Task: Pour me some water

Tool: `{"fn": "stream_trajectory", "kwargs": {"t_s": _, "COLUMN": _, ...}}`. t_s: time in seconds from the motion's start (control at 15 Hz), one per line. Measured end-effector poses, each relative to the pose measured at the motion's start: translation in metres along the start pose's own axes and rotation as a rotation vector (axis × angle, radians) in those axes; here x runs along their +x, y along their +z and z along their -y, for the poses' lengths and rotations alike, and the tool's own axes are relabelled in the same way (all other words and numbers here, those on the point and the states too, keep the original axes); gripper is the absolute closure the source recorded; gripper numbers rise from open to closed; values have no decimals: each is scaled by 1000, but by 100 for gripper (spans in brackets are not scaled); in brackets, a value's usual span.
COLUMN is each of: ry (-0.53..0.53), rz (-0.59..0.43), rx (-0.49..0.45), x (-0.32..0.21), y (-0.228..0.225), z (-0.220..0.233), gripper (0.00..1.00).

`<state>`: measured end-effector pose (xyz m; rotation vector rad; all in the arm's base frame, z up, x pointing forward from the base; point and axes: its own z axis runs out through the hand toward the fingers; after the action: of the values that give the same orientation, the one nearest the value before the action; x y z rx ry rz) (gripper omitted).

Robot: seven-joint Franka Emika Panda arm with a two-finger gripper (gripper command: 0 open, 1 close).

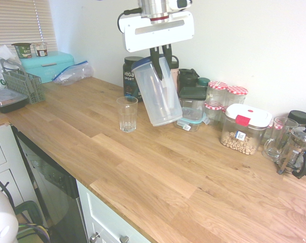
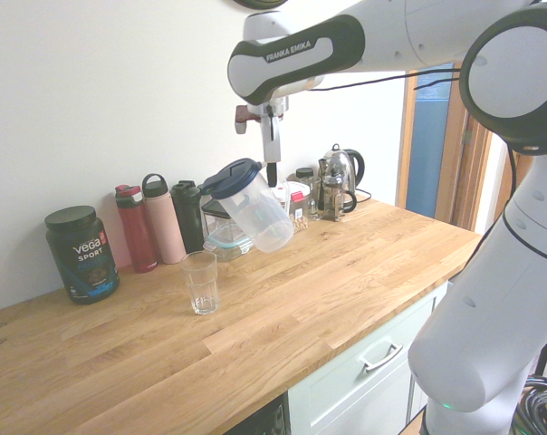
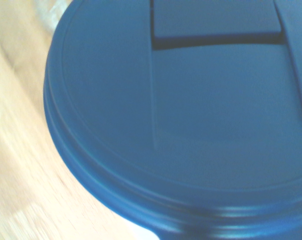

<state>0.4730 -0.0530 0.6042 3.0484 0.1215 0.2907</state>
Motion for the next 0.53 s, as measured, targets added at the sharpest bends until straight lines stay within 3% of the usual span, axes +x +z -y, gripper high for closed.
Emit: {"fn": "stream_trajectory", "kwargs": {"t_s": 0.53, "ry": 438, "rz": -80, "rx": 167, "x": -47, "y": 7, "z": -137, "gripper": 100}}
